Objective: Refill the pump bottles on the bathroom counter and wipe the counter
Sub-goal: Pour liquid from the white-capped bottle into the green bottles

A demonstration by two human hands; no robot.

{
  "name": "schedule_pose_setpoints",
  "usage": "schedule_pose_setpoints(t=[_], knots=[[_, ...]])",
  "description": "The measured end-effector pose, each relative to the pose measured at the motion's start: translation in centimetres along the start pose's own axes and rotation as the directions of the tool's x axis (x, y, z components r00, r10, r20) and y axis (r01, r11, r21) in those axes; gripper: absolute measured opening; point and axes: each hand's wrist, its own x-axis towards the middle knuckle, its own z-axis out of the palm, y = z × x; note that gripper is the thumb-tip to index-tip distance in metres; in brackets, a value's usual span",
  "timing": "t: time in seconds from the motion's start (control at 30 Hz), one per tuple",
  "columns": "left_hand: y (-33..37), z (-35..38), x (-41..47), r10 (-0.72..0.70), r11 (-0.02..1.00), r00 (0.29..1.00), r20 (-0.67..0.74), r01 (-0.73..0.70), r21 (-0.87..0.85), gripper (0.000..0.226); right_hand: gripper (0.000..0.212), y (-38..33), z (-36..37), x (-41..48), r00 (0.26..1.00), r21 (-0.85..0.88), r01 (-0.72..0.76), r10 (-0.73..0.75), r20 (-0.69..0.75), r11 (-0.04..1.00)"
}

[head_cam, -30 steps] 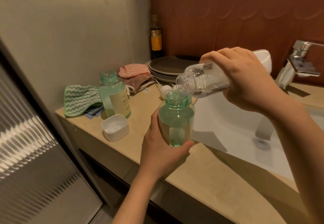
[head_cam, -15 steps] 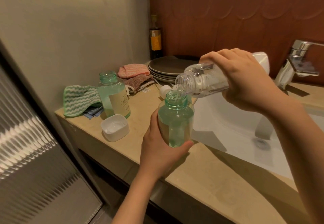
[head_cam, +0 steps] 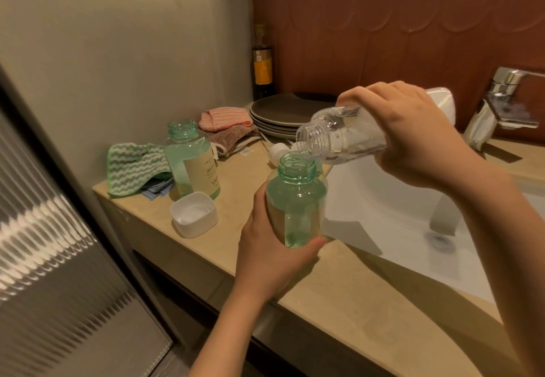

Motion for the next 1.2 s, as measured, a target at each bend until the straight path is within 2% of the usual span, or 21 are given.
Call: schedule_pose_setpoints(t=[1.2], knots=[[-0.19, 0.01, 0.03, -0.005, 1.000, 1.000, 0.002, 0.005, 0.006, 0.091, 0.073, -0.01, -0.01, -0.05, 1.000, -0.009, 0.012, -0.012, -0.010, 1.000]])
